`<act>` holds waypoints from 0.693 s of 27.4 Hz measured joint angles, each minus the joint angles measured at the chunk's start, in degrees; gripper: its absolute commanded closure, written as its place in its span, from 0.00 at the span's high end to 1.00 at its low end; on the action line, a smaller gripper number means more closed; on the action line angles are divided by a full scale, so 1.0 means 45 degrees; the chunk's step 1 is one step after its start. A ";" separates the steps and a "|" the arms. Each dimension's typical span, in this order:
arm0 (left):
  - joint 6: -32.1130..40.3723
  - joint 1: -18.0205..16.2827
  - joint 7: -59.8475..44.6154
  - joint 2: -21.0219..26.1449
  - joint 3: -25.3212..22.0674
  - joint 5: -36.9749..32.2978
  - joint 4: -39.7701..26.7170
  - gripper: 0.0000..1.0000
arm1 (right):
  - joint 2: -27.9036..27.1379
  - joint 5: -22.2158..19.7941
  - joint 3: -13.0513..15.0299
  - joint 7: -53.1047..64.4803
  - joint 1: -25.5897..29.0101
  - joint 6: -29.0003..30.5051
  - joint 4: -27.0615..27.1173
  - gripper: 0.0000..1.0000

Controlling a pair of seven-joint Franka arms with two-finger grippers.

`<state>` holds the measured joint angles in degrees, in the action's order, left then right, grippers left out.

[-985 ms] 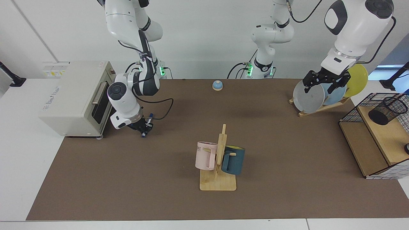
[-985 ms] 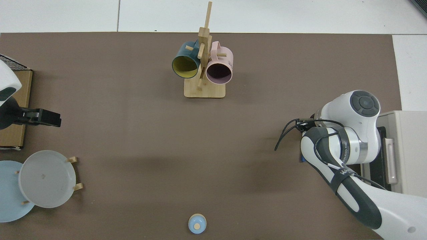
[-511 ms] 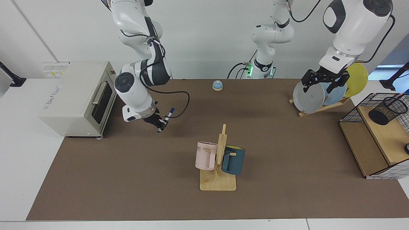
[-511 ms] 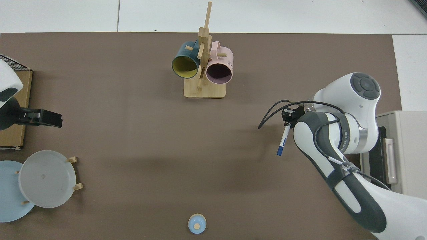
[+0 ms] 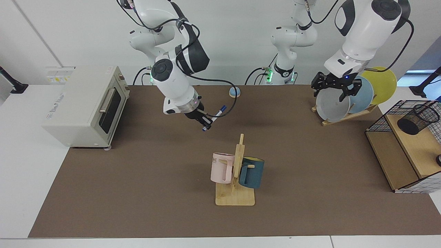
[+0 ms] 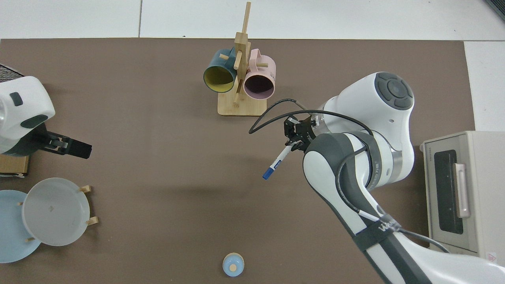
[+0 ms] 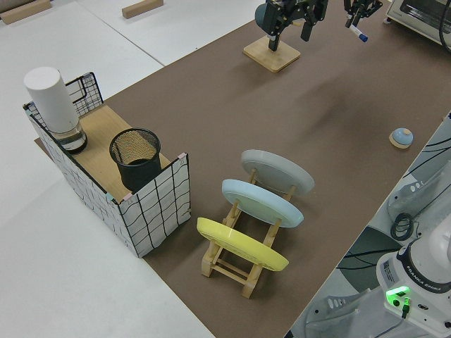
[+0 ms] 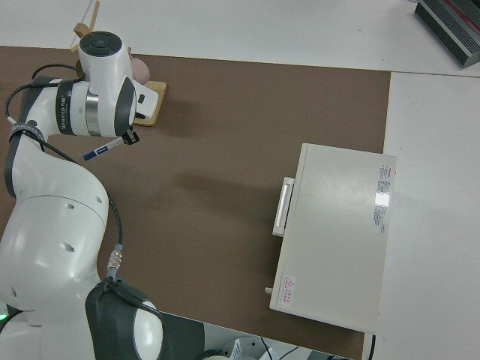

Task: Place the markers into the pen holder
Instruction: 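Carry the marker to the middle while the left gripper reaches toward it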

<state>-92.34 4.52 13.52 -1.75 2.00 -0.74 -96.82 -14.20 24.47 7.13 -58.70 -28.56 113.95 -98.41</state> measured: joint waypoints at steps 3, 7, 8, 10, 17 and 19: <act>0.0017 0.0101 0.0197 -0.0041 0.0379 0.0034 -0.0152 1.00 | 0.0000 0.0345 -0.0017 -0.1135 -0.0479 -0.0017 0.0461 0.00; 0.0013 0.0131 0.0458 -0.0071 0.0565 0.0480 -0.0477 1.00 | -0.0003 0.0515 -0.0030 -0.2536 -0.1123 -0.0013 0.0821 0.00; 0.0004 0.0131 0.0587 -0.0071 0.0569 0.0558 -0.0546 1.00 | -0.0006 0.0632 -0.0029 -0.2818 -0.1272 0.0002 0.0866 0.00; -0.0011 0.0129 0.1046 -0.0071 0.0561 0.0758 -0.0640 1.00 | -0.0016 0.0967 -0.0030 -0.3336 -0.1552 0.0111 0.0912 0.00; -0.0148 0.0125 0.2929 -0.0077 0.0557 0.2449 -0.0742 1.00 | -0.0065 0.1873 -0.0026 -0.4719 -0.2032 0.0969 0.0923 0.00; -0.0230 0.0125 0.3642 -0.0081 0.0559 0.2754 -0.0764 1.00 | -0.0074 0.2229 -0.0022 -0.4919 -0.2053 0.1157 0.0926 0.00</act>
<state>-93.38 5.09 29.90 -2.11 4.51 11.65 -100.26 -14.54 34.49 7.03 -80.84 -37.79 119.15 -94.24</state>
